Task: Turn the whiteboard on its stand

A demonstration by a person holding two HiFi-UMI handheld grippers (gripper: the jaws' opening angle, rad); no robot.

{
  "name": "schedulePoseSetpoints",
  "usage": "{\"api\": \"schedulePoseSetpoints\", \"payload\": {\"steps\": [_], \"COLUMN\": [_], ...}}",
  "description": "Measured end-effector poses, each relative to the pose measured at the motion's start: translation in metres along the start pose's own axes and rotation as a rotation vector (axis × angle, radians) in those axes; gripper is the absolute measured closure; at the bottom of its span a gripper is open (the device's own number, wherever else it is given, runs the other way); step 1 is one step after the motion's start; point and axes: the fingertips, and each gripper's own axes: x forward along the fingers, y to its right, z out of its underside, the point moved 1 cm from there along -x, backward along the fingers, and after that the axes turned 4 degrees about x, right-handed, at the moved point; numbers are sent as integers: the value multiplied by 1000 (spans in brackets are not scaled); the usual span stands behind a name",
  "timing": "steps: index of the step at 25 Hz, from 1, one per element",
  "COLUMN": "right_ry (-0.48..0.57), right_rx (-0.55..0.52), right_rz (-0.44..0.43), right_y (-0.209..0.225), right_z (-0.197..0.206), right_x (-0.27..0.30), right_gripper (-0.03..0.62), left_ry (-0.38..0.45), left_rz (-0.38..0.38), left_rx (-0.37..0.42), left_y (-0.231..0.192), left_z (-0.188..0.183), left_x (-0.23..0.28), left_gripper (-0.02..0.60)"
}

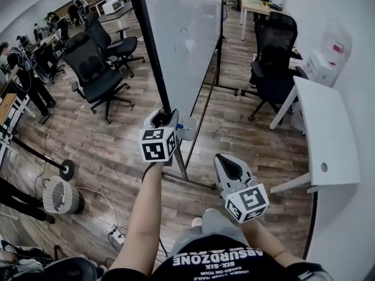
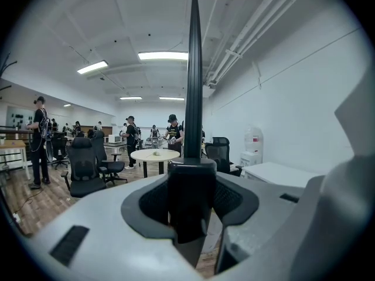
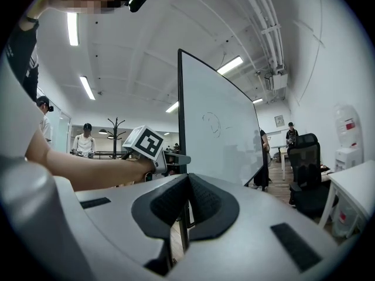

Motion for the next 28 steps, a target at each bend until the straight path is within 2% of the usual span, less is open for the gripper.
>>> {"api": "schedulePoseSetpoints", "payload": {"steps": [11,28], "right_ry": [-28,-88], "right_rx": [2,2], "right_rz": [-61,-164], "right_y": [-9,-7], "right_z": [12,15], "right_x": [-1,-44], "right_gripper": [597,596], "left_ry": [-3,-15], "left_rz": [12,24], "left_rx": [5,-2], "left_y": [-5,-7], "left_z": [11,20], "left_x": [-32,-74], "left_gripper": [402,402]}}
